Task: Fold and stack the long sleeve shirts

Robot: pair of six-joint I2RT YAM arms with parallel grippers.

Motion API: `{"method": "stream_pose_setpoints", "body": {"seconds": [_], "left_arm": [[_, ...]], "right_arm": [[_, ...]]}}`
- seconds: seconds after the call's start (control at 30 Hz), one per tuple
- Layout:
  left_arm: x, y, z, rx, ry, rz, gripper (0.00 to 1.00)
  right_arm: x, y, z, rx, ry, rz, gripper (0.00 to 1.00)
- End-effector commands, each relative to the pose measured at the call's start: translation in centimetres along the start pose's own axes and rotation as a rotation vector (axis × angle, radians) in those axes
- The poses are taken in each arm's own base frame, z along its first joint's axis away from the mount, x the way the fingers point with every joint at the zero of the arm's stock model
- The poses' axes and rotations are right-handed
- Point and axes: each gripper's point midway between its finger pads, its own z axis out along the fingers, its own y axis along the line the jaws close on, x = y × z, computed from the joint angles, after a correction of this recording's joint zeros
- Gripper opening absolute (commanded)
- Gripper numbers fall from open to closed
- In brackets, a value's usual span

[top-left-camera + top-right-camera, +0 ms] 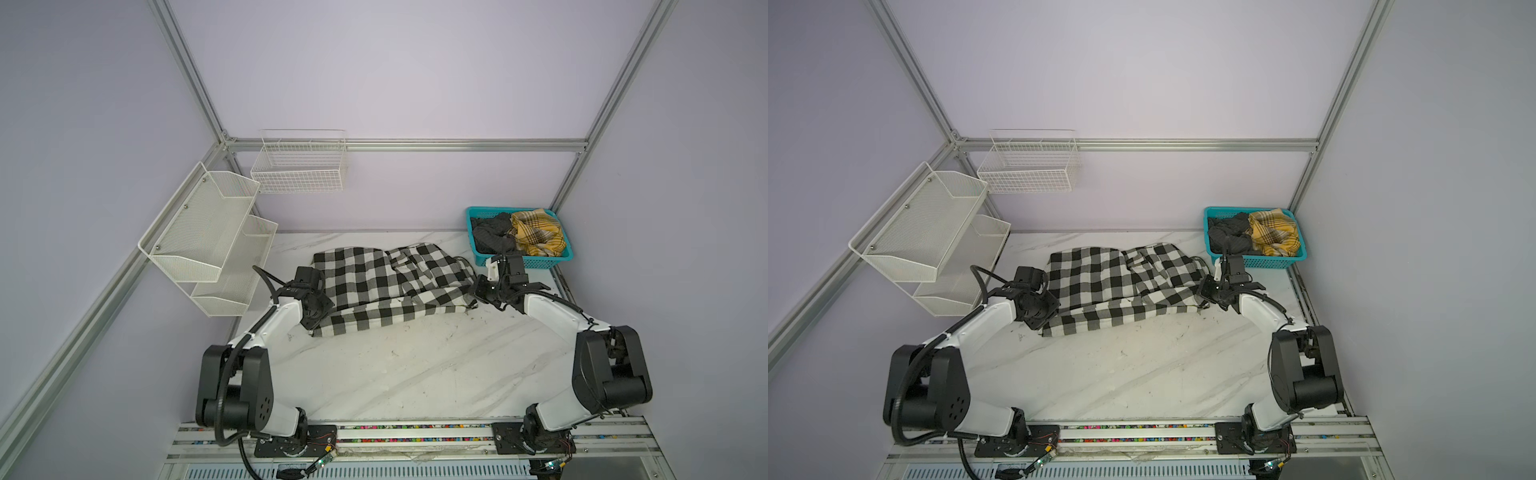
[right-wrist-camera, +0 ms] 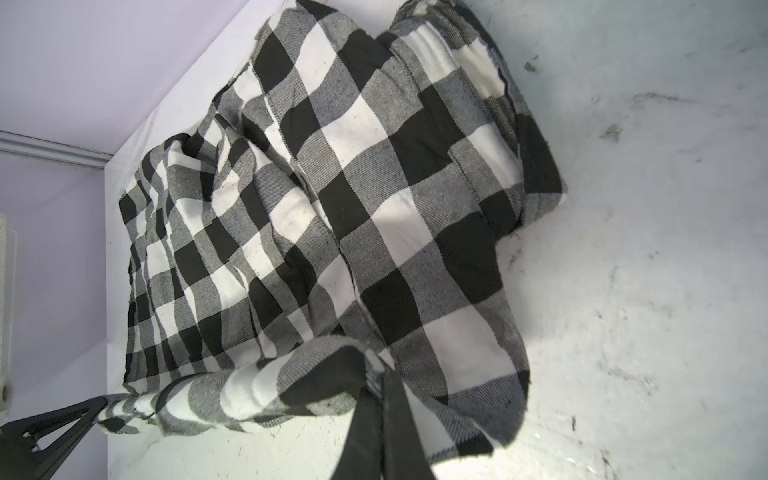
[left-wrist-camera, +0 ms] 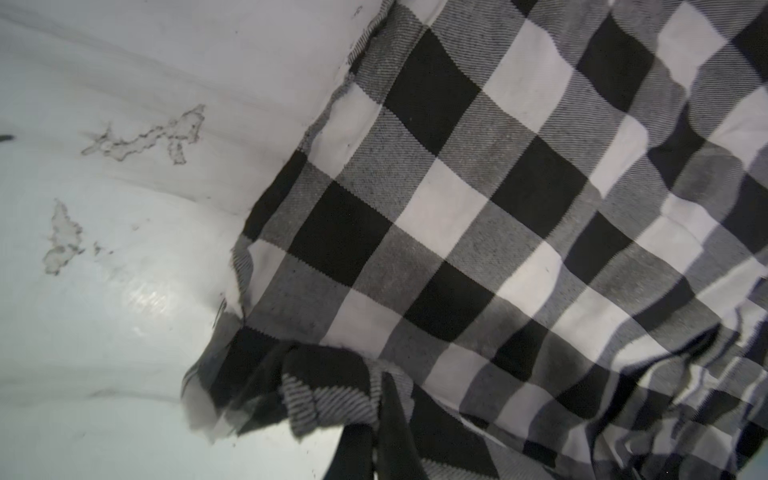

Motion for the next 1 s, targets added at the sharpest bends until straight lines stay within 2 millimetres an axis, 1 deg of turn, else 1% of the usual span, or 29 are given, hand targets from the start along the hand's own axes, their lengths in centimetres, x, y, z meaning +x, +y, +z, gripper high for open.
{"method": "stream_pose_setpoints", "body": {"seconds": [0.0,0.13,0.17,0.2,0.23,0.27,0.3,0.33,0.43,0.5,0.53,0.57,0.6,0.67,0.7,0.73,0.83,0.87,0.97], "left_arm": [[-3.6,-2.2,-0.7,0.026,-0.093,0.024,0.0],[-4.4,-2.0,0.6,0.009,-0.09,0.022,0.0],[-4.4,-2.0,1.0,0.003,-0.084,0.028,0.06],[-4.3,-2.0,1.4,-0.003,-0.074,0.033,0.2],[-4.2,-1.9,1.8,-0.01,-0.063,0.036,0.39],[-4.2,-1.9,1.9,-0.015,-0.059,0.035,0.5],[-4.3,-1.8,1.7,-0.021,-0.063,0.028,0.57],[-4.5,-1.8,1.2,-0.019,-0.079,0.021,0.61],[-5.3,-2.4,-1.3,0.01,-0.143,0.015,0.68],[-5.4,-2.8,-2.9,0.017,-0.165,0.025,0.68],[-5.0,-3.2,-3.5,0.023,-0.166,0.034,0.67],[-4.4,-3.5,-3.8,0.034,-0.154,0.041,0.63],[-3.3,-3.9,-3.7,0.049,-0.129,0.049,0.57],[-1.2,-4.3,-3.1,0.058,-0.083,0.053,0.49],[-0.3,-4.2,-2.6,0.058,-0.062,0.047,0.43],[0.4,-4.1,-2.0,0.057,-0.046,0.041,0.39],[1.5,-3.5,-0.1,0.052,-0.007,0.026,0.28],[1.8,-3.5,0.4,0.053,0.004,0.03,0.26],[2.2,-3.4,1.9,0.032,0.041,0.046,0.19]], "right_arm": [[-1.0,0.3,1.0,-0.024,-0.005,0.012,0.0],[-0.6,0.0,2.3,-0.023,0.031,0.027,0.0],[-0.4,-0.3,2.6,-0.014,0.039,0.029,0.0],[-0.1,-0.6,3.1,-0.006,0.053,0.031,0.0],[0.2,-1.1,3.5,0.015,0.071,0.03,0.0],[0.3,-1.3,3.8,0.031,0.081,0.024,0.11],[0.4,-1.6,3.8,0.045,0.085,0.018,0.22],[0.2,-1.7,3.7,0.055,0.078,0.013,0.34],[-0.7,-1.0,2.6,0.07,0.045,-0.008,0.53],[-0.7,-0.9,1.9,0.118,0.042,-0.035,0.6],[-0.6,-0.7,1.7,0.151,0.04,-0.057,0.61],[-0.6,-0.4,1.4,0.178,0.034,-0.08,0.61],[-0.4,0.2,1.0,0.199,0.022,-0.109,0.61],[0.3,1.2,0.6,0.215,0.013,-0.141,0.56],[0.8,1.6,0.6,0.21,0.014,-0.15,0.54],[1.3,1.7,0.8,0.214,0.021,-0.152,0.52],[2.7,1.3,2.0,0.214,0.061,-0.151,0.45],[2.9,1.2,2.4,0.213,0.071,-0.151,0.44],[3.4,0.4,3.8,0.231,0.096,-0.165,0.43]]}}
